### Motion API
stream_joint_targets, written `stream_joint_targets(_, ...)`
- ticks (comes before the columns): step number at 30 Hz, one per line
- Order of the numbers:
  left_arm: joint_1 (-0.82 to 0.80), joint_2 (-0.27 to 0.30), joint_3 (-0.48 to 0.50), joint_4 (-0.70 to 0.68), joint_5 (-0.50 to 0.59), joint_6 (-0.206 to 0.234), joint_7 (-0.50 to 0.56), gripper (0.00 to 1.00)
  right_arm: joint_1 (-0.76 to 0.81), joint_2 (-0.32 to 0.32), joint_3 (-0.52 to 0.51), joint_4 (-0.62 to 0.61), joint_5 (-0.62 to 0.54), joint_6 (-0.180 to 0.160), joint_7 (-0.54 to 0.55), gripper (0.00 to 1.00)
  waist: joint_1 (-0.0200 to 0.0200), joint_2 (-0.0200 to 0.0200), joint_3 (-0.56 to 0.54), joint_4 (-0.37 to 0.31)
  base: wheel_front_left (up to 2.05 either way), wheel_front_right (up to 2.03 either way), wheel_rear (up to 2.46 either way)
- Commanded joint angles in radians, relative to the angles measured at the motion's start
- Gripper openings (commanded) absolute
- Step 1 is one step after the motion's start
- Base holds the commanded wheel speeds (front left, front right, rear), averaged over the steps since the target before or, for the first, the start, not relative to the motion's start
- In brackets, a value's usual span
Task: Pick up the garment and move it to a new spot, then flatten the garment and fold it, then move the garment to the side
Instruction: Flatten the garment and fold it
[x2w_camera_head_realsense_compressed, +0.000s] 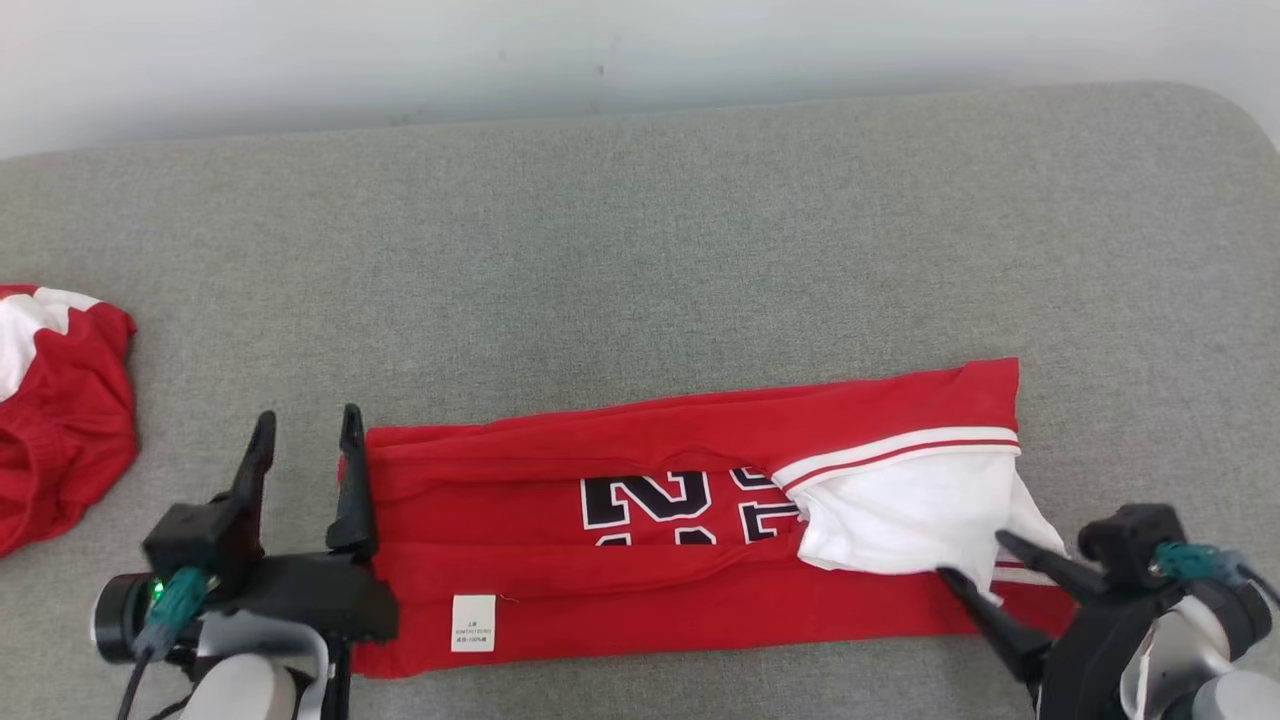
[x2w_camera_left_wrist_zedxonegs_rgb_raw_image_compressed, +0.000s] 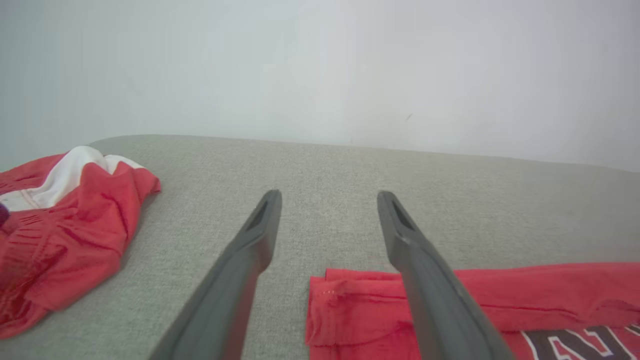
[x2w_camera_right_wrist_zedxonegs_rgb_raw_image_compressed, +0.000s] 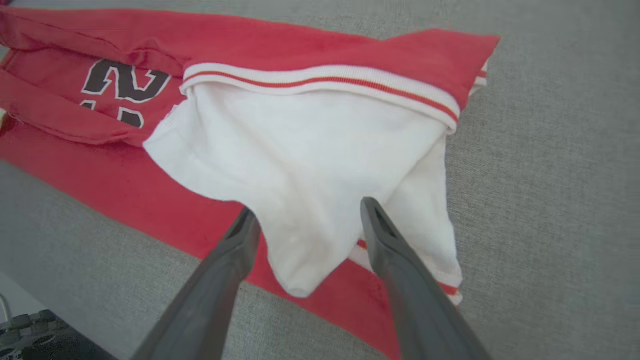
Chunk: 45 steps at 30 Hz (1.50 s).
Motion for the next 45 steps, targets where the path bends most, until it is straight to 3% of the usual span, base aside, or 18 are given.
stream_joint_targets(1, 0.043, -0.019, 0.046, -0.063, 0.034, -0.019, -0.002, 1.0, 0.005, 0.015, -0.027, -0.002, 0.012, -0.003, -0.013, 1.0, 0.0, 0.0, -0.005, 0.001, 0.0, 0.0, 0.0)
stream_joint_targets(11, 0.195, -0.131, 0.231, -0.241, 0.157, -0.13, -0.002, 1.0, -0.03, 0.094, -0.162, 0.075, 0.002, -0.003, 0.06, 1.0, 0.0, 0.0, -0.033, 0.014, 0.0, 0.0, 0.0)
stream_joint_targets(21, 0.306, -0.178, 0.319, -0.287, 0.227, -0.19, -0.002, 1.0, -0.075, 0.186, -0.275, 0.194, -0.034, -0.003, 0.137, 1.0, 0.0, 0.0, -0.05, 0.053, 0.0, 0.0, 0.0)
stream_joint_targets(27, 0.336, -0.182, 0.332, -0.302, 0.241, -0.202, -0.002, 1.0, -0.101, 0.25, -0.356, 0.283, -0.086, -0.003, 0.182, 1.0, 0.0, 0.0, -0.047, 0.076, 0.0, 0.0, 0.0)
stream_joint_targets(35, 0.329, -0.183, 0.313, -0.315, 0.222, -0.188, -0.002, 1.0, -0.124, 0.336, -0.46, 0.366, -0.198, -0.003, 0.243, 1.0, 0.0, 0.0, -0.029, 0.097, 0.0, 0.0, 0.0)
stream_joint_targets(42, 0.317, -0.183, 0.308, -0.318, 0.214, -0.183, -0.002, 1.0, -0.136, 0.404, -0.464, 0.381, -0.232, 0.0, 0.322, 0.99, 0.0, 0.0, -0.015, 0.1, 0.0, 0.0, 0.0)
stream_joint_targets(43, 0.315, -0.183, 0.308, -0.318, 0.213, -0.183, -0.002, 1.0, -0.137, 0.415, -0.459, 0.381, -0.228, 0.001, 0.332, 0.5, 0.0, 0.0, -0.013, 0.101, 0.0, 0.0, 0.0)
stream_joint_targets(44, 0.313, -0.183, 0.307, -0.318, 0.212, -0.182, -0.002, 1.0, -0.138, 0.424, -0.454, 0.383, -0.226, 0.001, 0.339, 0.43, 0.0, 0.0, -0.011, 0.102, 0.0, 0.0, 0.0)
stream_joint_targets(45, 0.312, -0.183, 0.306, -0.318, 0.212, -0.182, -0.002, 1.0, -0.141, 0.431, -0.449, 0.384, -0.227, 0.003, 0.345, 0.27, 0.0, 0.0, -0.009, 0.103, 0.0, 0.0, 0.0)
